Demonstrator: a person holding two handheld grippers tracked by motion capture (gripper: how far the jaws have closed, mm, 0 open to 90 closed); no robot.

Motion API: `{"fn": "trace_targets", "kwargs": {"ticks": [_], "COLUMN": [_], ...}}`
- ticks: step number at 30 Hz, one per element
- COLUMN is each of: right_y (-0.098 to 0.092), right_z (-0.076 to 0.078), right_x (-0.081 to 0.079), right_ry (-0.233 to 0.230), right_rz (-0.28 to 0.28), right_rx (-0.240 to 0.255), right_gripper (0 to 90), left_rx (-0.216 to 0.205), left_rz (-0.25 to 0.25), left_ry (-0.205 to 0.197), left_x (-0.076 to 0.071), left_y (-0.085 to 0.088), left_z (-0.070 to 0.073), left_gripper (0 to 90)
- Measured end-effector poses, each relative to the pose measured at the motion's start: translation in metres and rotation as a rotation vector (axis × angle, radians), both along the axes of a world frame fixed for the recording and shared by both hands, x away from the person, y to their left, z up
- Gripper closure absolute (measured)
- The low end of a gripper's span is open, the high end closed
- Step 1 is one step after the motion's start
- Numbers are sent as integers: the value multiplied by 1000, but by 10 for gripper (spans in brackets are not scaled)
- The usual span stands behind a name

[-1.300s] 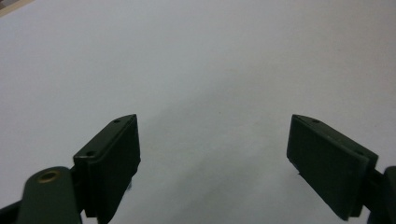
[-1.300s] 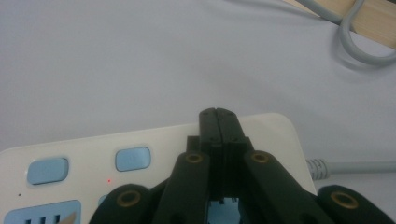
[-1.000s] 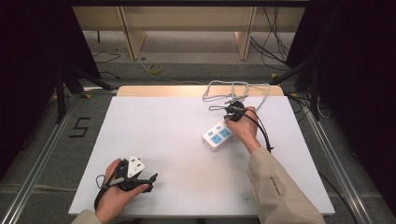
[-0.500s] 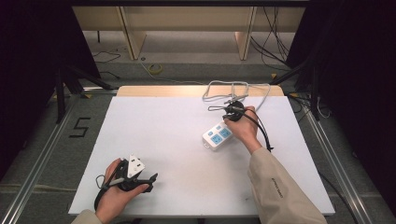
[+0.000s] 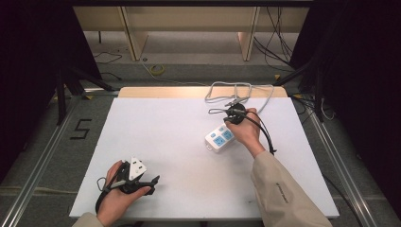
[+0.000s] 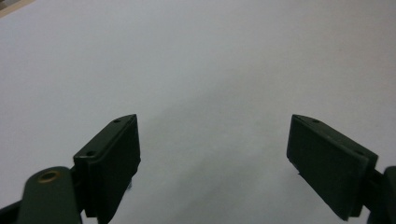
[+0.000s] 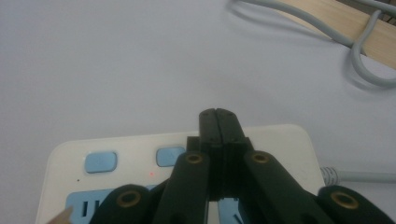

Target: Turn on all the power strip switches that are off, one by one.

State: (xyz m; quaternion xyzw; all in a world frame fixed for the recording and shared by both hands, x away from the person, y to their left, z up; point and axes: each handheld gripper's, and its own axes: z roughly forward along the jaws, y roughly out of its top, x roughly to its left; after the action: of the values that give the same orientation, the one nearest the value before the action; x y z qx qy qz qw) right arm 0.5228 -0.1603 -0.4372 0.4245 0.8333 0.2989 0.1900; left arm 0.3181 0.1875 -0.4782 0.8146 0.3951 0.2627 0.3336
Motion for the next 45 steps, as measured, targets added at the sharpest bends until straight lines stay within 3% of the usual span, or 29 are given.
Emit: {"fn": "trace_targets", "kwargs": {"ticks": [45], "right_y": [25], "right_z": [2], "right_x": [-18], "right_ry": [31], "right_rz": [82], "right_rx": [8], "right_gripper": [900], "left_rx": [2], "left_rz": [1], "left_ry": [2], "left_x": [0], "left_y": [0], "left_z": [0], "left_gripper": [172]}}
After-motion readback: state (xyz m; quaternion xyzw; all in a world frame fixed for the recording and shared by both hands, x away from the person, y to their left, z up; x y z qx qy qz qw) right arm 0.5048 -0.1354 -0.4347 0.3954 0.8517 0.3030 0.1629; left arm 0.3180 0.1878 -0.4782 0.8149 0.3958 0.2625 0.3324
